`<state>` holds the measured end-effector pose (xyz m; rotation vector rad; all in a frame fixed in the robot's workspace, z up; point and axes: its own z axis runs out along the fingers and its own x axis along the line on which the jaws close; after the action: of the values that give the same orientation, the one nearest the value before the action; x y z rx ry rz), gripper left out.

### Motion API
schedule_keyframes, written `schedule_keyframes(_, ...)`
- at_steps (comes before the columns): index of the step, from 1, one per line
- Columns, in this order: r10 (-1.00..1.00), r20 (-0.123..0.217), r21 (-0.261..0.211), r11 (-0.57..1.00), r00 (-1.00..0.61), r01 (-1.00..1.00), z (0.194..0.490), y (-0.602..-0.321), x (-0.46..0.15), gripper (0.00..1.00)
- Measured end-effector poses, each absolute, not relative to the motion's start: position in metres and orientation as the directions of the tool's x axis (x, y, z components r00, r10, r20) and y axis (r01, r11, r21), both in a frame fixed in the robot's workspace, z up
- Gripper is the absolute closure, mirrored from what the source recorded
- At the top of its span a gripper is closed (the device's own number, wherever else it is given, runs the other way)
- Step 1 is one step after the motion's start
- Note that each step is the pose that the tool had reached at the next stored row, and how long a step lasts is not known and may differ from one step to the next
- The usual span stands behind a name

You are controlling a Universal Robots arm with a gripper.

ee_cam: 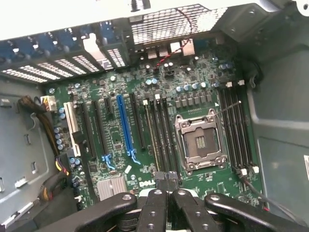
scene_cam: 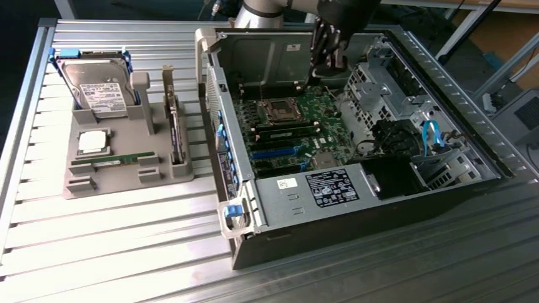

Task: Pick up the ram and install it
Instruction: 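Press down the ram until it locks into place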

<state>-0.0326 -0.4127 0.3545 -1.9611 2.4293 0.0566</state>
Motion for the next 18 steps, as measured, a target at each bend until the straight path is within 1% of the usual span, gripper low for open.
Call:
schedule_keyframes(6, -0.947, -0.044, 0.018, 0.319, -0.320, -0.948, 0.3545, -0.4127, -0.0326, 0.90)
schedule_keyframes(18, -0.876, -0.050, 0.021, 0.479, -0.479, -0.878, 0.3545, -0.4127, -0.0326, 0.90)
